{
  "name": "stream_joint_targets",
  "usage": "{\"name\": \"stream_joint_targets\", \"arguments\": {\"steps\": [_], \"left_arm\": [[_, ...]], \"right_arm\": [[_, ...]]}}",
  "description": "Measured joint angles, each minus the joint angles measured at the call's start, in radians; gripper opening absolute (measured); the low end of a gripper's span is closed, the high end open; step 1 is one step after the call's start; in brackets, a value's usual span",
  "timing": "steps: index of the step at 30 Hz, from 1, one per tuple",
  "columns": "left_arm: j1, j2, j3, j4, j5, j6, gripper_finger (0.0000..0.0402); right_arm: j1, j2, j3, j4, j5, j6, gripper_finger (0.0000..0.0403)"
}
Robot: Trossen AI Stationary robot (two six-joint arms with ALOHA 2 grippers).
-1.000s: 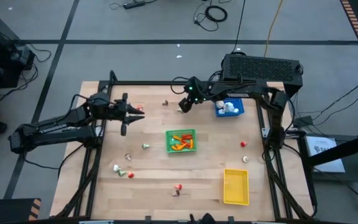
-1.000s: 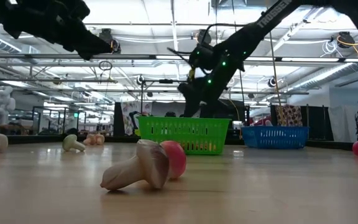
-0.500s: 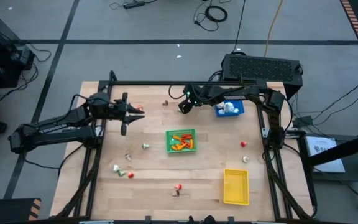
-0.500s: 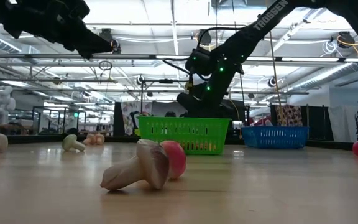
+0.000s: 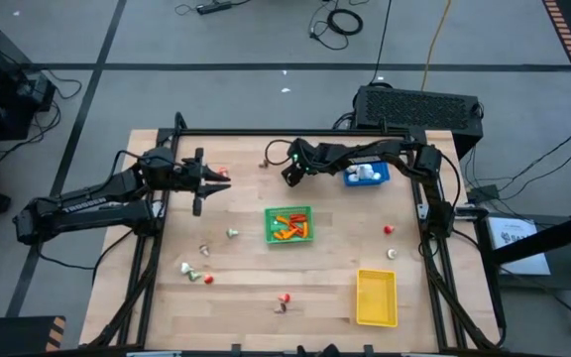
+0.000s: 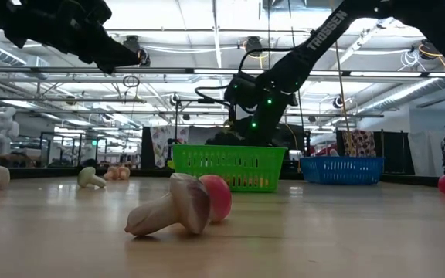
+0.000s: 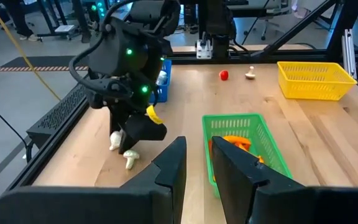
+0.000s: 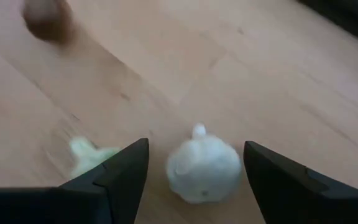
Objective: Sort produce into baskets
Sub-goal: Put the garlic into the blue bin
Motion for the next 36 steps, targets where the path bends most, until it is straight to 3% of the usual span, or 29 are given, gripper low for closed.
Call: {"name": "stream_joint_targets", "arguments": {"steps": [6,17,22,28,36], "left_arm": [[0.000,0.000,0.000,0.000,0.000,0.016,0.0083],[0.000,0.000,0.000,-0.005,0.000,0.021,0.0083],[0.000,0.000,0.000,-0.024,0.000,0.021,0.0083],[0.000,0.000,0.000,-0.034,0.000,0.021,0.0083],[0.000,0.000,0.001,-0.054,0.000,0.022,0.0083]], "right_arm": [[0.000,0.003,-0.001,-0.006,0.000,0.012,0.0230],[0.002,-0.015,-0.001,-0.037,-0.007,-0.029,0.0116],[0.004,-0.086,-0.001,-0.079,-0.004,-0.048,0.0115],[0.006,-0.247,-0.001,-0.313,0.007,-0.068,0.0129],[0.004,-0.403,-0.001,-0.720,0.193,0.031,0.0129]]}}
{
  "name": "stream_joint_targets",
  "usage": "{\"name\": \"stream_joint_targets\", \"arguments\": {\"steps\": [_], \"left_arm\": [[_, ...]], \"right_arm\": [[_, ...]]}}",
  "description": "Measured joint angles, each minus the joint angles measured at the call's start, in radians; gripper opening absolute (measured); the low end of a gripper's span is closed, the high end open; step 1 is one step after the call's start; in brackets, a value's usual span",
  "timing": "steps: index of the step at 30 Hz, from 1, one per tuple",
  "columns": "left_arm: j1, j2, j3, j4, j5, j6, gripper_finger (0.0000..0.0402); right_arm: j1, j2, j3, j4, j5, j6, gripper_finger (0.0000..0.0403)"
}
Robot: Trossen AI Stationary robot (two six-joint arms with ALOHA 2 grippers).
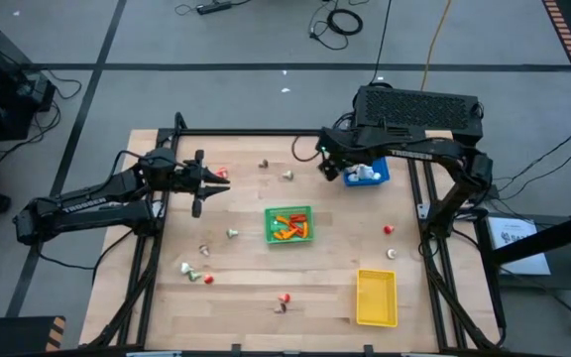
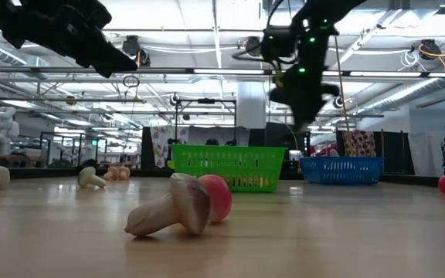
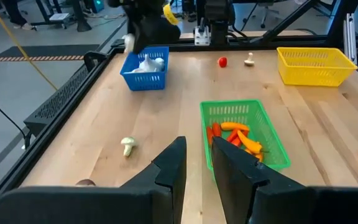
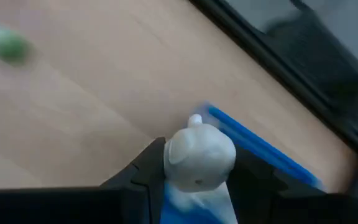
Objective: Sort produce into baskets
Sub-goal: Put the garlic into the blue bin
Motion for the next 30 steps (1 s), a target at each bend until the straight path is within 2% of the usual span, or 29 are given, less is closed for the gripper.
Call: {"name": "stream_joint_targets", "arguments": {"steps": [3,6,14,19,30], "left_arm": [[0.000,0.000,0.000,0.000,0.000,0.000,0.0083],[0.000,0.000,0.000,0.000,0.000,0.000,0.0083],[0.000,0.000,0.000,0.000,0.000,-0.024,0.0083],[0.000,0.000,0.000,0.000,0.000,-0.025,0.0083],[0.000,0.000,0.000,0.000,0.000,-0.025,0.0083]], "right_arm": [[0.000,-0.016,0.000,-0.145,0.082,0.089,0.0129],[0.000,-0.017,-0.012,-0.202,0.121,0.141,0.0129],[-0.020,-0.016,-0.162,-0.147,0.153,0.138,0.0130],[-0.032,-0.016,-0.205,-0.134,0.150,0.144,0.0135],[-0.066,-0.016,-0.208,-0.137,0.147,0.146,0.0195]]}}
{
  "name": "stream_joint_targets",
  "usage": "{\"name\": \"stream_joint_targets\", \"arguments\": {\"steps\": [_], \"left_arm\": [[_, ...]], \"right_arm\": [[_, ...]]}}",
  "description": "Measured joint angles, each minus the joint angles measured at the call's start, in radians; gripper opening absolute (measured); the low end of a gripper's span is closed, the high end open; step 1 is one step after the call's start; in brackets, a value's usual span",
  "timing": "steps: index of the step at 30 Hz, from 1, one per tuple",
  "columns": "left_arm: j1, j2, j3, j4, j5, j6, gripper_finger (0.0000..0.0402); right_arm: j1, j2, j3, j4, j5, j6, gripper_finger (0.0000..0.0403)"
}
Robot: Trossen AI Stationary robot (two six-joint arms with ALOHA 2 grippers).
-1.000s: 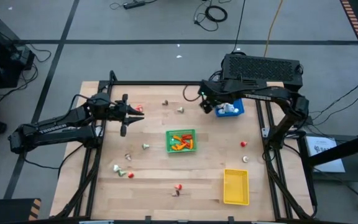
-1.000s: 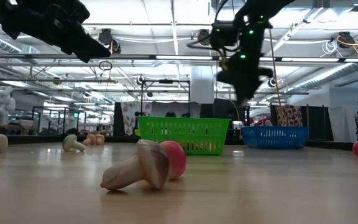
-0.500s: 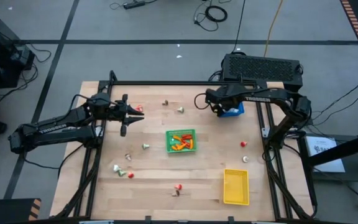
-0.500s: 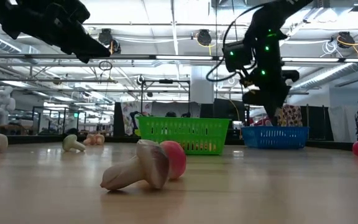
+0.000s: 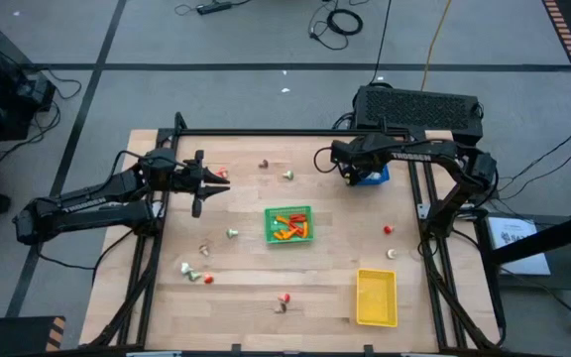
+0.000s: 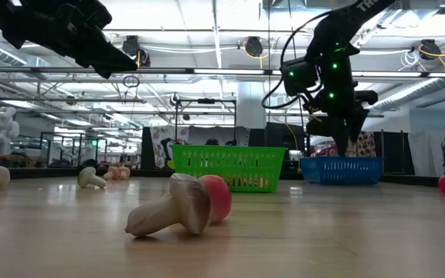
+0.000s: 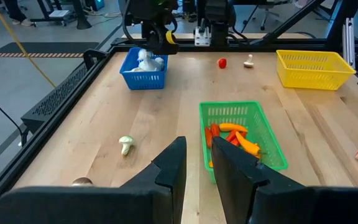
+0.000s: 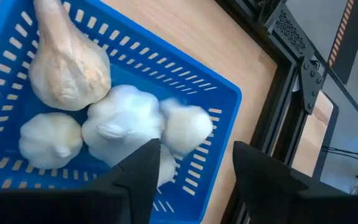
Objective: Sort produce into baskets
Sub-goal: Put the garlic into the blue bin
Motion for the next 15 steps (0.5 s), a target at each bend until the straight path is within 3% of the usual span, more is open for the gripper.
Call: {"name": "stream_joint_targets", "arguments": {"steps": [6,15], "left_arm": [[0.000,0.000,0.000,-0.003,0.000,0.000,0.0083],[-0.009,0.000,0.000,-0.124,-0.001,-0.056,0.0083]], "right_arm": [[0.000,0.000,0.001,-0.001,-0.002,-0.011,0.0212],[0.047,-0.050,0.089,-0.017,-0.074,-0.058,0.0204]]}}
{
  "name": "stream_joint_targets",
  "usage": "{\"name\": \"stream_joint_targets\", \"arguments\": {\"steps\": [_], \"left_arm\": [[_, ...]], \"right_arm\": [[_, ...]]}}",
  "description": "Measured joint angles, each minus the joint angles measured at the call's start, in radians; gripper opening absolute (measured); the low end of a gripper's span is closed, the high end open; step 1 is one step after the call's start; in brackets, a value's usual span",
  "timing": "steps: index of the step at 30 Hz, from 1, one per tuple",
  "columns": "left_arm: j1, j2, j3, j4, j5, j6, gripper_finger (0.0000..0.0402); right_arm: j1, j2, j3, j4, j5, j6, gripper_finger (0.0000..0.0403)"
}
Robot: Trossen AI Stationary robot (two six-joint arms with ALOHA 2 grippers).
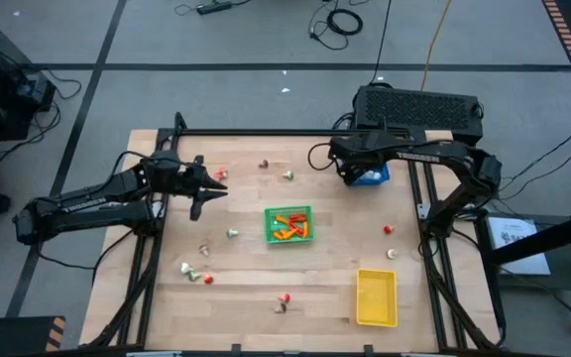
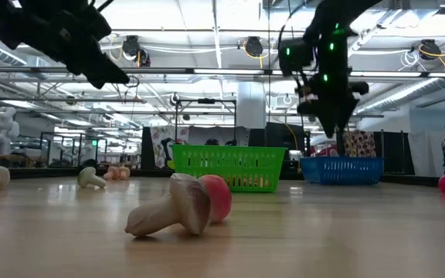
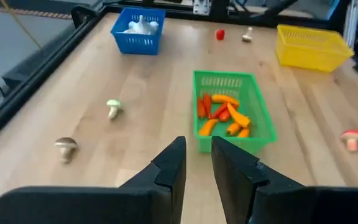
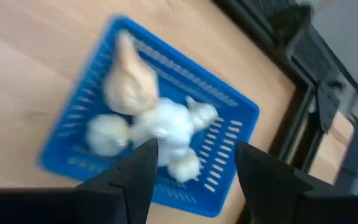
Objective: Sort produce into baskets
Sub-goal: Put the garlic into the blue bin
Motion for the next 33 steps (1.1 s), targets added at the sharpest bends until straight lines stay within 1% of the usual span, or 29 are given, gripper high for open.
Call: {"name": "stream_joint_targets", "arguments": {"steps": [2,5,7,10,13,18,19,22,27,30,33], "left_arm": [[-0.017,-0.001,0.003,0.007,0.010,-0.042,0.0083],[-0.056,-0.003,0.032,0.008,0.098,-0.124,0.0083],[-0.105,-0.004,0.053,0.003,0.156,-0.174,0.0083],[-0.213,-0.002,0.072,-0.011,0.155,-0.224,0.0083],[-0.334,0.014,0.079,-0.055,0.097,-0.327,0.0083],[-0.578,0.084,0.105,-0.144,0.016,-0.596,0.0083],[-0.630,0.102,0.118,-0.155,-0.015,-0.629,0.0083],[-0.767,0.159,0.188,-0.256,-0.134,-0.676,0.0083],[-0.934,0.263,0.333,-0.522,-0.304,-0.753,0.0083],[-1.009,0.320,0.339,-0.653,-0.326,-0.825,0.0083],[-1.054,0.370,0.315,-0.733,-0.326,-0.920,0.0083]], "right_arm": [[0.023,-0.033,0.024,0.017,-0.025,-0.012,0.0203],[0.080,-0.082,0.037,0.093,-0.064,-0.021,0.0203],[0.127,-0.110,0.037,0.159,-0.097,-0.042,0.0203],[0.213,-0.127,0.037,0.254,-0.115,-0.083,0.0203],[0.303,-0.127,0.037,0.324,-0.116,-0.113,0.0203],[0.432,-0.103,0.037,0.418,-0.115,-0.153,0.0203],[0.450,-0.102,0.037,0.440,-0.115,-0.163,0.0203],[0.493,-0.097,0.037,0.509,-0.112,-0.197,0.0203],[0.530,-0.078,0.037,0.613,-0.107,-0.244,0.0203],[0.541,-0.065,0.036,0.615,-0.106,-0.255,0.0203],[0.544,-0.046,0.036,0.626,-0.106,-0.261,0.0203]]}}
